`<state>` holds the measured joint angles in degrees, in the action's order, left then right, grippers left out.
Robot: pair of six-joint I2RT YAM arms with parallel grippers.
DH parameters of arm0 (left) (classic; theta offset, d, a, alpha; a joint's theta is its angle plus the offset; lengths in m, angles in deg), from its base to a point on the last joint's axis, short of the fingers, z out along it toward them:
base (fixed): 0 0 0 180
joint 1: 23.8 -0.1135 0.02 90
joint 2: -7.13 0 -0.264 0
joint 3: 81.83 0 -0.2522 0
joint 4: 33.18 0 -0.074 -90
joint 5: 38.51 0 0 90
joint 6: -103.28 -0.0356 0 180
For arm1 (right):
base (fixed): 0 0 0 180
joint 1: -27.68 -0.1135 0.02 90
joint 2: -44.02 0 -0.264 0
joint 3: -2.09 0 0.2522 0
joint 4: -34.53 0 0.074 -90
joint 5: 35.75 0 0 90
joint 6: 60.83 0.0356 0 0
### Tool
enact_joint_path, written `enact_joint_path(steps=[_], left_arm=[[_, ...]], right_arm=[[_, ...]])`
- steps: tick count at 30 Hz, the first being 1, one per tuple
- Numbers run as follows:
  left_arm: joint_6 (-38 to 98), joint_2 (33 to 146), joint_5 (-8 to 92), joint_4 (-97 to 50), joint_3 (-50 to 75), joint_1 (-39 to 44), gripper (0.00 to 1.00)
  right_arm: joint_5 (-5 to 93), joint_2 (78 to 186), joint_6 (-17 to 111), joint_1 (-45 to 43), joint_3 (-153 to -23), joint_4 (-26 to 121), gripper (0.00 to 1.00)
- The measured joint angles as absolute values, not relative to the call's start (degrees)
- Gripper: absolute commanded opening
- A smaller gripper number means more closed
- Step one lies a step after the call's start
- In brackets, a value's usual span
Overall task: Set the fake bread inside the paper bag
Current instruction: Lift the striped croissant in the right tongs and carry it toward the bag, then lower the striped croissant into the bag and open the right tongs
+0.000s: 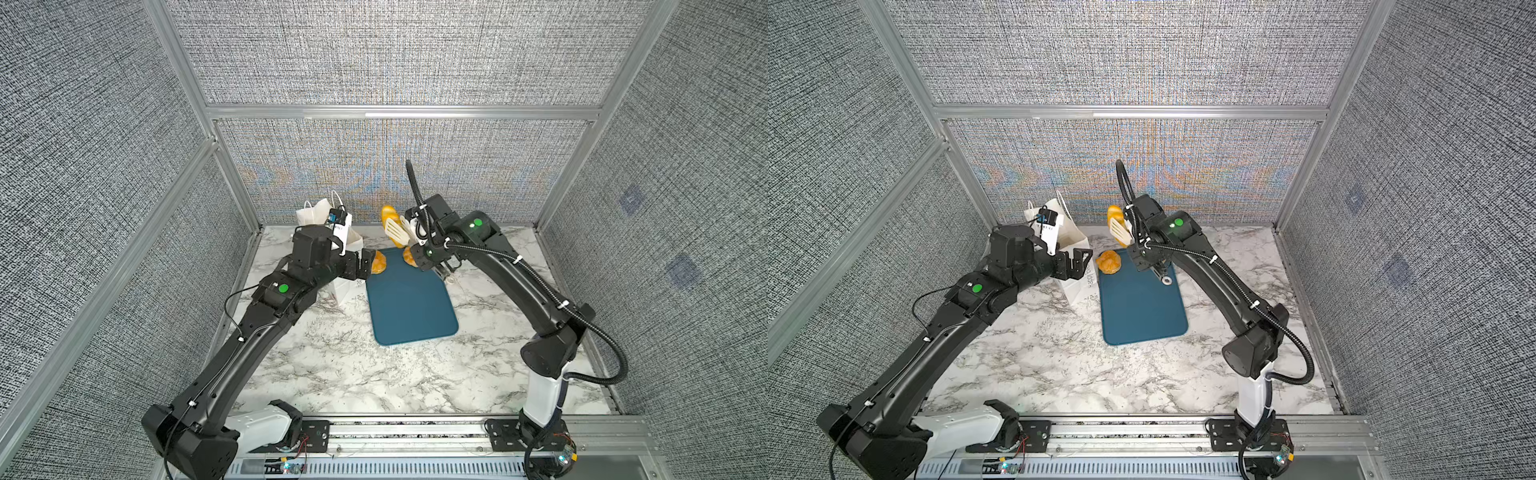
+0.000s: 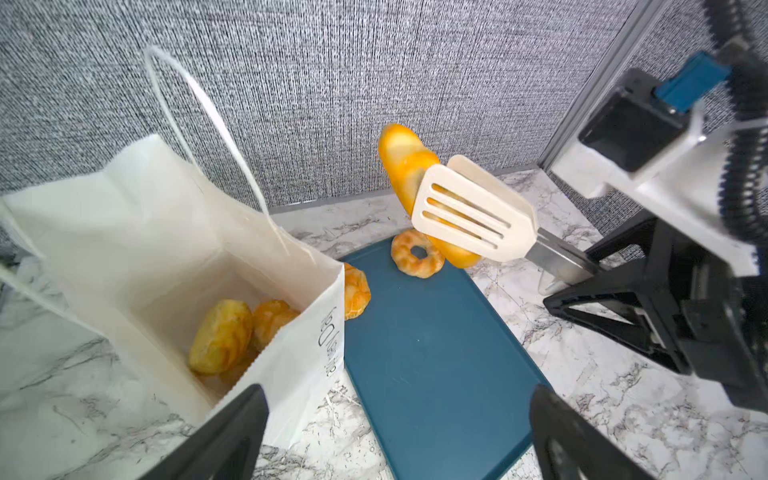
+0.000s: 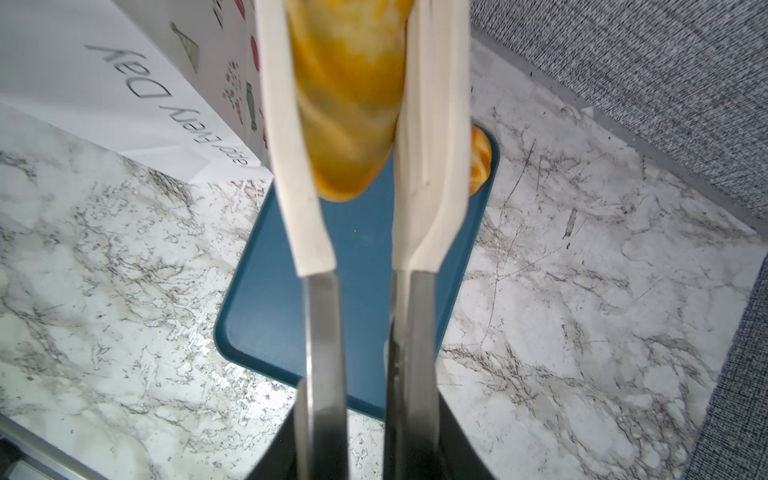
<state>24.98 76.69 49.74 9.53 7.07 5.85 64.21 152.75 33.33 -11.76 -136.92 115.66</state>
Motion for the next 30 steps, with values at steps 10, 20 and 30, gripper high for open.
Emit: enact_joint_path(steps=[10, 20, 30], left_arm=[[21.0, 78.4, 46.1, 15.3, -1.8, 0.6, 0.99], [20.4, 76.1, 47.5, 16.3, -1.8, -4.0, 0.99], [22.4, 70.5, 51.4, 16.3, 5.2, -9.6, 0.99]], right_arm=[[60.7, 152.4, 33.5, -12.9, -143.9, 112.3, 0.36], [54.9, 153.2, 33.1, -17.1, -143.3, 103.1, 0.38], [51.2, 159.7, 30.6, -19.2, -147.7, 100.3, 0.39]])
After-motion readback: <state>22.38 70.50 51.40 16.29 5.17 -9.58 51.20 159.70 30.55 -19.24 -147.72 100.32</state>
